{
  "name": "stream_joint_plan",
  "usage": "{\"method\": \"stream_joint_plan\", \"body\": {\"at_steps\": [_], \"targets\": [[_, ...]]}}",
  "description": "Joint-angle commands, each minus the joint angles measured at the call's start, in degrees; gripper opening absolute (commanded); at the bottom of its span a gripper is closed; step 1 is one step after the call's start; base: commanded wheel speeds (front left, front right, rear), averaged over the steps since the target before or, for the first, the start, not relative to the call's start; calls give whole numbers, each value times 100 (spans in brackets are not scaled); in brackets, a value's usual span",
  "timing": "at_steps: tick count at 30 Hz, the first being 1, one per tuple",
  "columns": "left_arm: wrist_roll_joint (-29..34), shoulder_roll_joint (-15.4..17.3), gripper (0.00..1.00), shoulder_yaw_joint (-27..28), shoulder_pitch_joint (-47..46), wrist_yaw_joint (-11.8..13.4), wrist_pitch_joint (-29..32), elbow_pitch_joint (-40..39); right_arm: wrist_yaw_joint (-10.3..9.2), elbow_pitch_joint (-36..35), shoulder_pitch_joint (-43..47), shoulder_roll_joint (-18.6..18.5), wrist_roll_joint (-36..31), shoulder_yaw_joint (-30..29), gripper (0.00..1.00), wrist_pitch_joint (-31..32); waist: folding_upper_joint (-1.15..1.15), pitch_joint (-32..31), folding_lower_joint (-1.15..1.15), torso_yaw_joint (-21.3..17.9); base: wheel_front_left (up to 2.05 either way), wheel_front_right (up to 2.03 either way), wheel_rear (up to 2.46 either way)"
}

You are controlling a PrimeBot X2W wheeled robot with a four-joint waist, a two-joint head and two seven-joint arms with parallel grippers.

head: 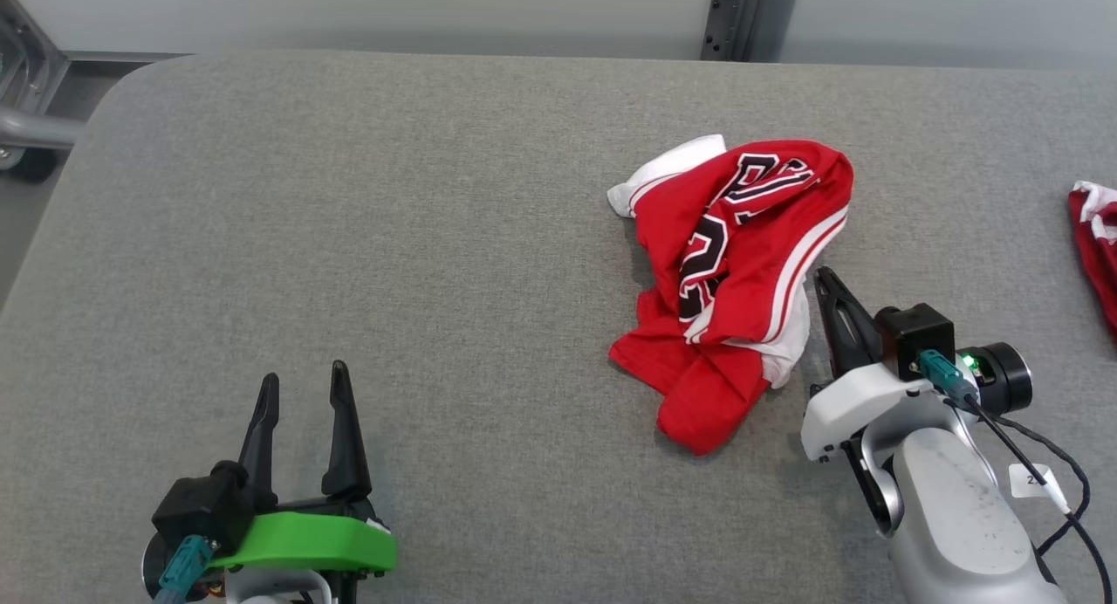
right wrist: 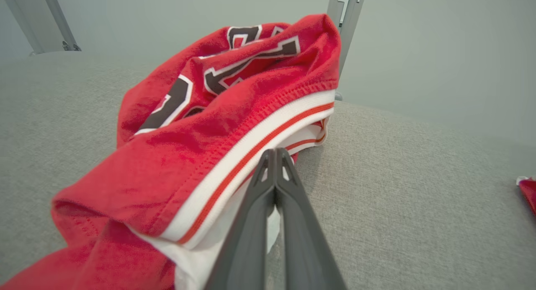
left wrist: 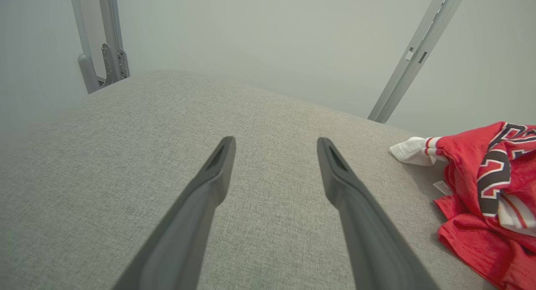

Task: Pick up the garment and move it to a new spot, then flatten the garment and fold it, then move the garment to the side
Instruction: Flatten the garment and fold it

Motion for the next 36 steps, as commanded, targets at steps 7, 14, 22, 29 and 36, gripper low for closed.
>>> {"method": "stream_joint_plan", "body": {"at_steps": [7, 14, 22, 29, 36], "targets": [[16, 8, 100, 16, -93, -5, -2, 12, -2, -381, 206, -16, 155, -129, 5, -15, 0, -18, 0, -221, 0, 0, 0], [58, 8, 100, 9, -75, -44, -2, 25, -2, -816, 554, -15, 543, 309, 100, -15, 0, -76, 0, -236, 0, 0, 0], [40, 8, 100, -28, -117, -42, -2, 23, -2, -702, 652, -21, 475, 1130, 100, 1, 0, -41, 0, -136, 0, 0, 0], [-29, 8, 100, -55, -136, -13, -2, 8, -2, -227, 167, -18, -243, 960, 100, -12, 0, 27, 0, 16, 0, 0, 0], [-50, 8, 100, -15, -83, 19, -2, 2, -2, -341, -39, -20, -343, 663, 0, -17, 0, -24, 0, -20, 0, 0, 0]]}}
